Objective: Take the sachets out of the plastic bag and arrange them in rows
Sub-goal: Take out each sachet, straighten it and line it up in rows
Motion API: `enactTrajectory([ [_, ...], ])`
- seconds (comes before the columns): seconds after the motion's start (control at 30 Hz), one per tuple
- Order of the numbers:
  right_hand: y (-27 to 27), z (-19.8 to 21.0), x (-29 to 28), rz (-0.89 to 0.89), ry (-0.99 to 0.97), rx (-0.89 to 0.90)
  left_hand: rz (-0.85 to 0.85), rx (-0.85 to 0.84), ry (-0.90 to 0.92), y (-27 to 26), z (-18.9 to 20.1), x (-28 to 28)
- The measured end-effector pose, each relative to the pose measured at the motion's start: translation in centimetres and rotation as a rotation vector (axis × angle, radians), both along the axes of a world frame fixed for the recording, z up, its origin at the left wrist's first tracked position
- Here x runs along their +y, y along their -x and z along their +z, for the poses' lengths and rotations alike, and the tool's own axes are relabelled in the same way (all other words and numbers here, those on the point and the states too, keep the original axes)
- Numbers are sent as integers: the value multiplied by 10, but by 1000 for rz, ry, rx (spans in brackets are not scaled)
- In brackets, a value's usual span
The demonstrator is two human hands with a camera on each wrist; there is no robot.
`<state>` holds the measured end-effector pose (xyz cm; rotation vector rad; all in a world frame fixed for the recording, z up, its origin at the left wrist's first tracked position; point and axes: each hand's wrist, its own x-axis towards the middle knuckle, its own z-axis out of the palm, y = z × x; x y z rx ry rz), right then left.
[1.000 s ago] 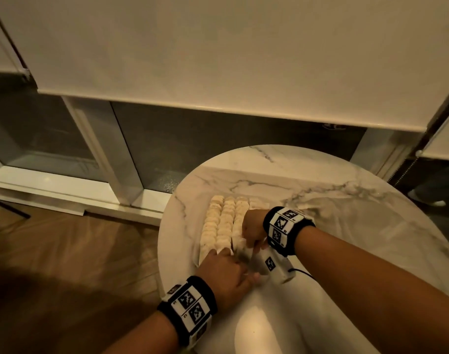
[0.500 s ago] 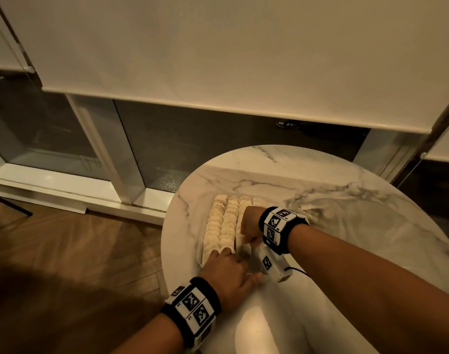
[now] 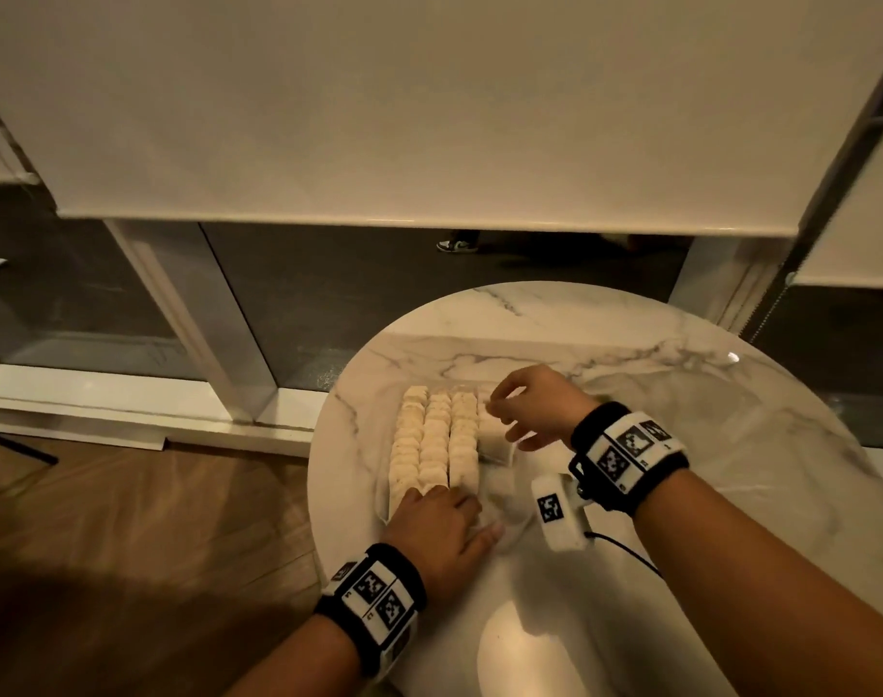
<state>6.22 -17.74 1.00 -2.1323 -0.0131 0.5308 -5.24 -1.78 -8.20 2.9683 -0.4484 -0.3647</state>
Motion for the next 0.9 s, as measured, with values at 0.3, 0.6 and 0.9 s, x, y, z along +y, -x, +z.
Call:
enactTrajectory([
  [0.3, 96, 10, -112, -342, -498, -212, 32, 6, 46, -6, -4, -1],
  [0.6, 126, 17, -219, -627, -488, -254, 126, -183, 480, -23, 23, -33],
  [0.9, 116, -23, -241, -414, -94, 124, -156, -65, 563, -17, 50, -158],
])
